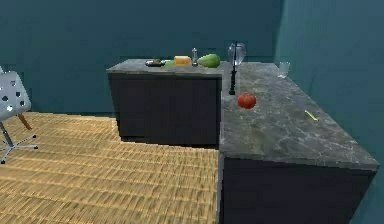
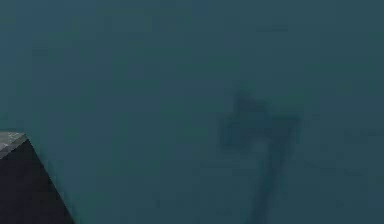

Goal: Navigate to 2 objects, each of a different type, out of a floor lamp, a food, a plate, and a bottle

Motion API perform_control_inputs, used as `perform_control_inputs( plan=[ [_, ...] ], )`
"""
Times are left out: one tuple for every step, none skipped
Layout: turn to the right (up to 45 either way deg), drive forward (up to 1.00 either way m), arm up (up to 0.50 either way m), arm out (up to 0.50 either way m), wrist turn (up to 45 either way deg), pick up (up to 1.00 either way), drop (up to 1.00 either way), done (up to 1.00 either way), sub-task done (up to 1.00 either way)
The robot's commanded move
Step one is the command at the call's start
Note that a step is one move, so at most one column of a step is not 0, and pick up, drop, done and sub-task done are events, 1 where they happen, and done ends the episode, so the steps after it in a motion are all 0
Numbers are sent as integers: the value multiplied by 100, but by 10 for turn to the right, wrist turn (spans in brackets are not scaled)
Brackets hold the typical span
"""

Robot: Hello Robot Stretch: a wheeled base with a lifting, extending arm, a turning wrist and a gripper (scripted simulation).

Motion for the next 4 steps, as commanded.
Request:
perform_control_inputs(
  plan=[
    [0, 15, 0, 0, 0, 0, 0, 0, 0],
    [180, 0, 0, 0, 0, 0, 0, 0, 0],
    [0, 0, 0, 0, 0, 0, 0, 0, 100],
    [-450, 0, 0, 0, 0, 0, 0, 0, 0]
  ],
)
